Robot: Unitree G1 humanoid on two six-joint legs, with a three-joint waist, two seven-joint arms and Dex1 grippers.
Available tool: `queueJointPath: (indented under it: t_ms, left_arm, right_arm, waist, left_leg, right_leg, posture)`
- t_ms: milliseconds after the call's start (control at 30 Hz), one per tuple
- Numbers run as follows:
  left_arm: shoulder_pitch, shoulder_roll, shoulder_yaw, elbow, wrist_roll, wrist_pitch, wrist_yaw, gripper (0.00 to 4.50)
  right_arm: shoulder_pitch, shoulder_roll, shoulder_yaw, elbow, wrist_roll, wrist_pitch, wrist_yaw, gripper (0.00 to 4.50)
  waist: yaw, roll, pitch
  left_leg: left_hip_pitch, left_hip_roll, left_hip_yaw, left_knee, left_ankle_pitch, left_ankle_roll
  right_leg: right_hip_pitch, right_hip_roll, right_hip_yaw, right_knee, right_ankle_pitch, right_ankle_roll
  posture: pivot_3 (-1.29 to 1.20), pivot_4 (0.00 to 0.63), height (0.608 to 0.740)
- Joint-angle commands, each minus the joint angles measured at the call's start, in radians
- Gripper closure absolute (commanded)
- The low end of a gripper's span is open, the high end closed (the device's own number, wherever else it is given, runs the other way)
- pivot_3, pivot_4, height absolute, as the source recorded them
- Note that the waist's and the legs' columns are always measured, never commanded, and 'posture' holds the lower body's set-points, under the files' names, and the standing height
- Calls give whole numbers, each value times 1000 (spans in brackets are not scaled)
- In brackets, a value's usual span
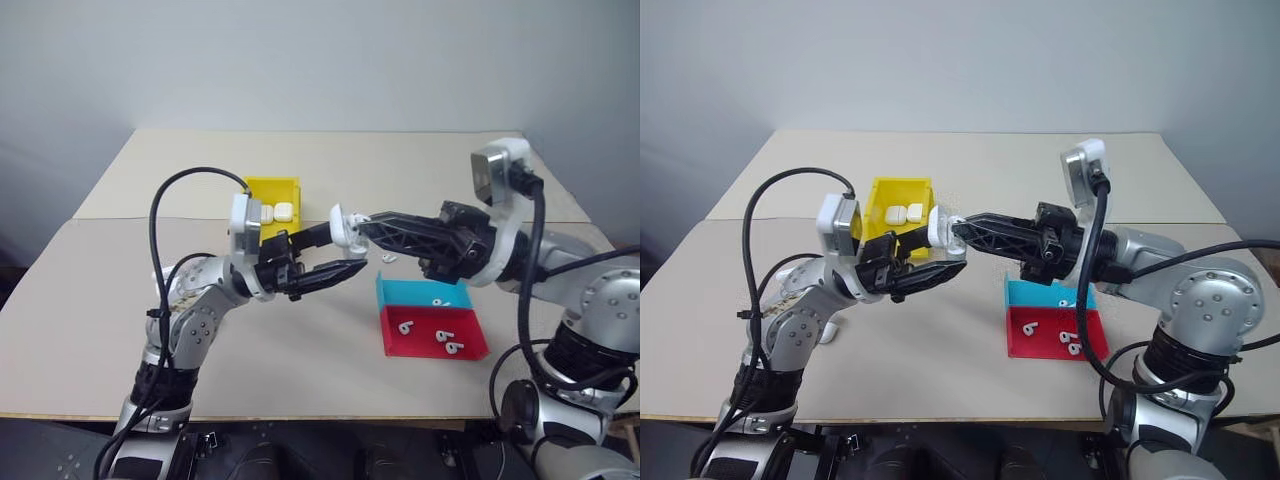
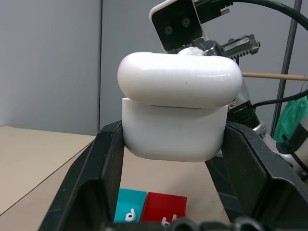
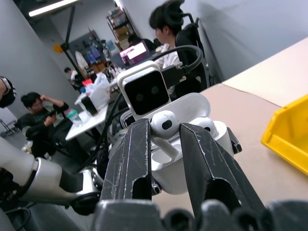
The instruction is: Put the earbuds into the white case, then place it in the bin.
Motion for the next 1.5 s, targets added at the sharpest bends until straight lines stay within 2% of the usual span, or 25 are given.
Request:
queueJointPath:
  t_ms: [33,467,567,767,1100,1200,1300,1500]
  left_arm:
    - [-26,-10,1,-14,-1,-15,-10,1734]
    - [-29,-21,2,-6,17,-29,-21,1734]
    - [-32,-24,4,-4,21,-30,-23,1734]
    - [-30,-30,4,-6,26,-29,-28,1734]
    - [-19,-30,0,-1,33,-25,-42,1734]
    - [-13,-12,-10,13,47,-13,-59,1734]
    - [-22,11,-42,43,90,-2,-68,1734]
    - [-63,54,-153,89,220,-32,-108,1734]
  right_arm:
    - [22,-54,39,-32,29,-42,17,3546]
    - [57,-170,159,-39,43,-148,45,3546]
    - [47,-189,188,-23,36,-147,20,2829]
    - [36,-225,203,-11,41,-165,12,760]
    - [48,-321,148,-1,90,-197,62,760]
    - [67,-368,119,-21,88,-232,133,1304]
    - [36,-399,158,-32,20,-273,184,2262]
    - [-190,-451,427,10,-276,-340,299,4331]
  waist:
    - [0,0,0]
    - [-1,0,0]
    - [-1,0,0]
    - [0,0,0]
    - [1,0,0]
    - [1,0,0]
    - [-1,0,0]
    - [-7,0,0]
  left_leg:
    - [0,0,0,0,0,0]
    - [-1,0,-1,0,0,1]
    - [-1,0,-1,0,0,1]
    - [-1,0,-1,0,0,1]
    - [-1,0,-1,0,-1,1]
    - [-2,0,-1,0,-1,1]
    - [-1,0,-1,0,-1,1]
    - [-1,0,-1,0,-1,1]
  right_leg:
    - [0,0,0,0,0,0]
    - [0,0,0,0,0,0]
    - [0,0,0,0,0,0]
    - [0,0,0,-1,0,0]
    - [0,0,-1,-1,0,0]
    - [0,0,-1,-1,0,0]
    - [0,0,-1,-1,0,0]
    - [-1,1,0,-1,0,0]
  posture:
    - [0,150,740]
    - [0,150,740]
    - [0,150,740]
    - [0,150,740]
    - [0,150,740]
    - [0,150,740]
    - [0,150,740]
    - [0,150,740]
